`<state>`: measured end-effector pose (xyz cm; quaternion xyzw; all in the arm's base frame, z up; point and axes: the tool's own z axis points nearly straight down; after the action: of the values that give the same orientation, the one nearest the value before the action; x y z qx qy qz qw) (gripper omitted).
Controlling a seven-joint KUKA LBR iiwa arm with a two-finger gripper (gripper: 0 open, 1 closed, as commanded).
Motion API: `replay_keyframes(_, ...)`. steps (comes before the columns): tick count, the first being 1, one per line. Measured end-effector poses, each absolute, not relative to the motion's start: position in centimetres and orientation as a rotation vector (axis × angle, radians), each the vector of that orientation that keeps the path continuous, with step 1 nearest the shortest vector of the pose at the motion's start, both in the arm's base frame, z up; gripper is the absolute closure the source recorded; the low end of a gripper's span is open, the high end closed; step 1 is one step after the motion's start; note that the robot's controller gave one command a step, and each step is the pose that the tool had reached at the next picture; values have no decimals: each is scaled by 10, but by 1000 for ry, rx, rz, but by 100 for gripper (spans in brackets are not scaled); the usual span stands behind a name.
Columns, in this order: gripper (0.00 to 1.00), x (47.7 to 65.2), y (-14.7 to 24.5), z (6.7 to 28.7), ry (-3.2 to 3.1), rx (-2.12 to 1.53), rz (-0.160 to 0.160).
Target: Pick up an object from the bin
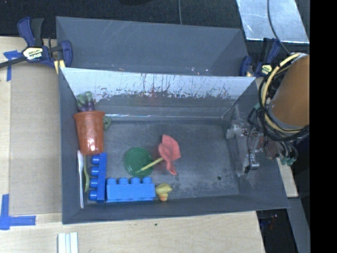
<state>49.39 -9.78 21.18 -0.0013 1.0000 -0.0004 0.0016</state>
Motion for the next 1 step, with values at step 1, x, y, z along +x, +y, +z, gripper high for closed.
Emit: replay_keyframes(1, 0, 494, -98, 212, 3138, -3, -1)
